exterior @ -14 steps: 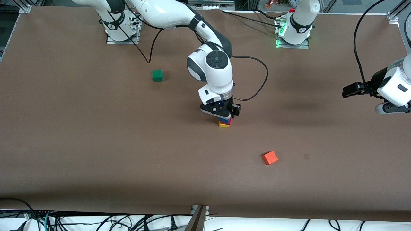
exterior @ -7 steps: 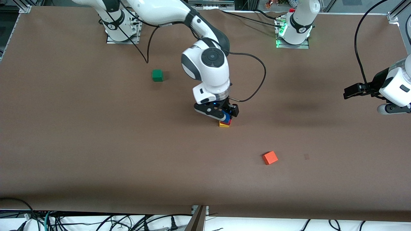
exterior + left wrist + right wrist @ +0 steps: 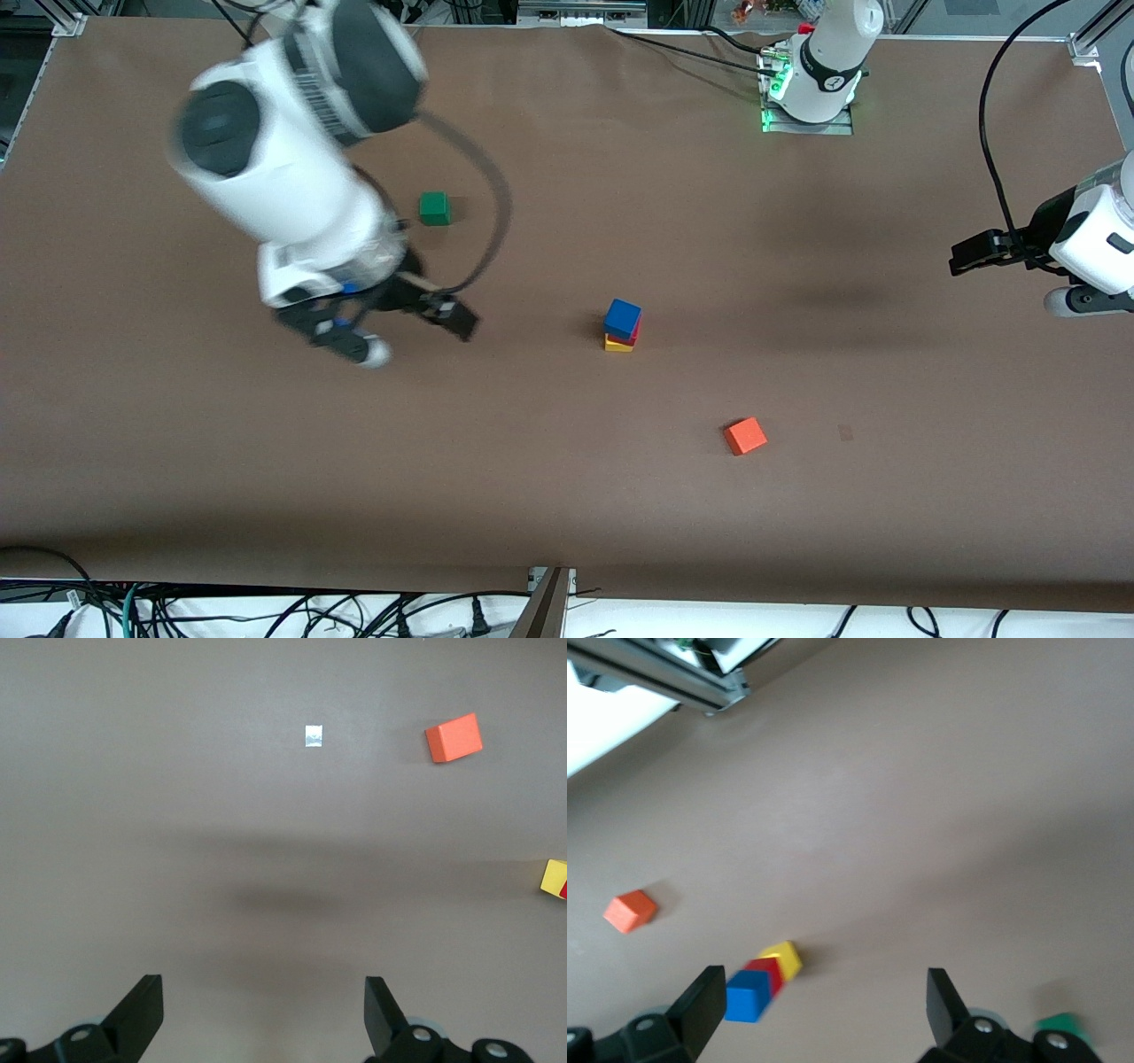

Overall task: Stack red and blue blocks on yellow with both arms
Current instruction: 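Open the right gripper and lift it away from the stack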

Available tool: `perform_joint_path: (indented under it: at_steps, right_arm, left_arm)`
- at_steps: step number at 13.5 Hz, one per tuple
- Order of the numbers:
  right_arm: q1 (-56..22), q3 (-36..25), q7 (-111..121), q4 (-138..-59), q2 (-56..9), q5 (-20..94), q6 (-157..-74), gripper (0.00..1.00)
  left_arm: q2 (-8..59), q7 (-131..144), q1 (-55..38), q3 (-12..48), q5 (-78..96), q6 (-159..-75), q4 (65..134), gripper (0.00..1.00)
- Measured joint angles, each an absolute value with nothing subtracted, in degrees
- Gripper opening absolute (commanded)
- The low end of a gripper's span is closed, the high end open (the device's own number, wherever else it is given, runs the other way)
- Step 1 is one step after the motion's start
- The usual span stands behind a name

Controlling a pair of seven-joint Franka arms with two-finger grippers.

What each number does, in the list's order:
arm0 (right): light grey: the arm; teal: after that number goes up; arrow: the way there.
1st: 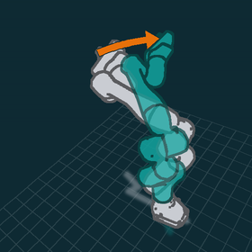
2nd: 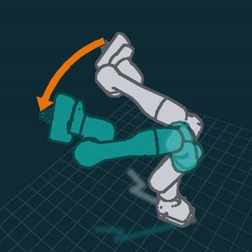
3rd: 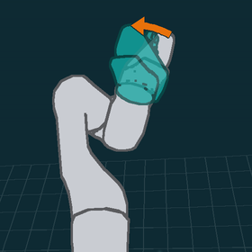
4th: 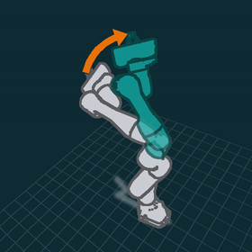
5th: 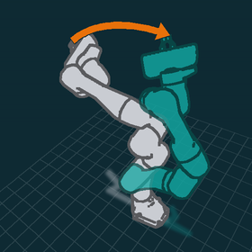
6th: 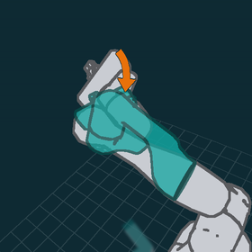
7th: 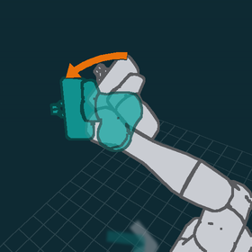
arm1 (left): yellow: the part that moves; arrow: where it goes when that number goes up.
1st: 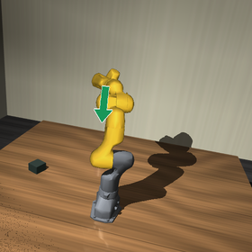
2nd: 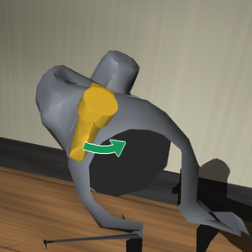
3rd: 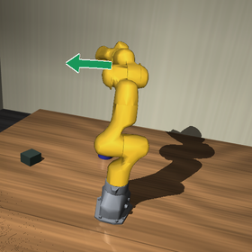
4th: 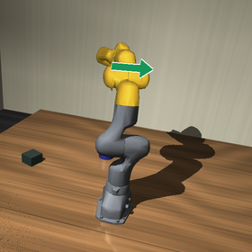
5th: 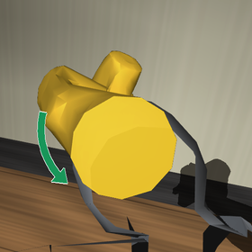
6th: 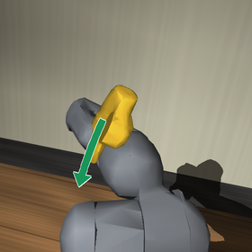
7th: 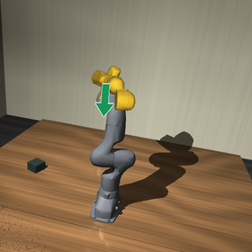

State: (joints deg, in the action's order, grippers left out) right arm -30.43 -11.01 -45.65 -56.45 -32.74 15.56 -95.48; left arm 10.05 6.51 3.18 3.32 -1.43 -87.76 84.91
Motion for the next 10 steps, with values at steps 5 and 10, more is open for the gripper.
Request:
perform_joint_path:
  at_steps: [5, 10]
  right_arm:
    - [-23.1, -12.1, -23.7, -76.7, -16.4, 10.7, -93.4, 1.00]
    - [-9.8, -2.2, -11.0, -88.0, -6.5, 3.5, -93.8, 1.00]
  left_arm:
    - [10.1, 6.5, 3.1, 3.6, -1.4, -87.8, 84.9, 1.00]
    - [10.1, 6.5, 3.1, 3.6, -1.4, -87.8, 84.9, 1.00]
